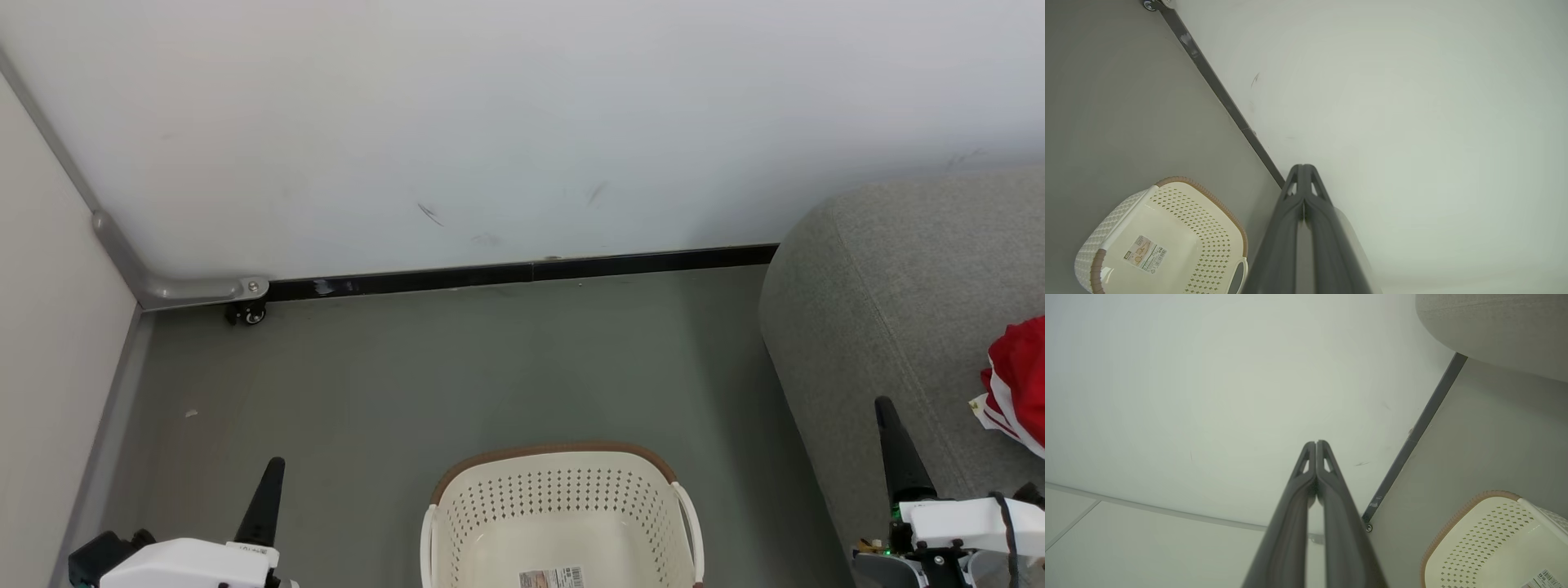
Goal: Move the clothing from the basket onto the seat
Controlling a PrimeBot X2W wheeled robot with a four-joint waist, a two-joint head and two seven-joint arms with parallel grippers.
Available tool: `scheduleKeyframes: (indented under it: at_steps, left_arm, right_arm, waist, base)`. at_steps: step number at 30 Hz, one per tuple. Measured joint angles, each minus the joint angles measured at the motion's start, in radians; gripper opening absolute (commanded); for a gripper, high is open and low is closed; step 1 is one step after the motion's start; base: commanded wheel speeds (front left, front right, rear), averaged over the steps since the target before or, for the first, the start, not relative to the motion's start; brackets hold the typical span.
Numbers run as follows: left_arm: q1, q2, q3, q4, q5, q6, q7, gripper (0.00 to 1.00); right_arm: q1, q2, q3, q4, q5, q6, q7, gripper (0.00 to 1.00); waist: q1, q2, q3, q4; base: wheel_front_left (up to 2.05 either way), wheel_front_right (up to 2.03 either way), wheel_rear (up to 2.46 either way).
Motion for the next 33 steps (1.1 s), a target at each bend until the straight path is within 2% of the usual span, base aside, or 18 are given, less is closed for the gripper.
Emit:
scheduleKeyframes:
  at_steps: [22,33]
  left_arm:
    - [-0.027,-0.03,0.095,-0.011,-0.301,-0.101,0.077,0.0]
    - [-0.029,-0.034,0.098,-0.011,-0.309,-0.104,0.079,0.0]
  right_arm:
    - [-0.042,-0.002,-0.02,-0.009,0.311,0.0,0.056,0.0]
    - [-0.042,-0.002,-0.02,-0.009,0.318,0.0,0.056,0.0]
  waist:
    - [-0.0004,0.0,0.018,-0.003]
    - [-0.0005,-0.0001,0.018,-0.003]
  base:
    - [0.0,0.0,0.0]
    - [0.0,0.0,0.0]
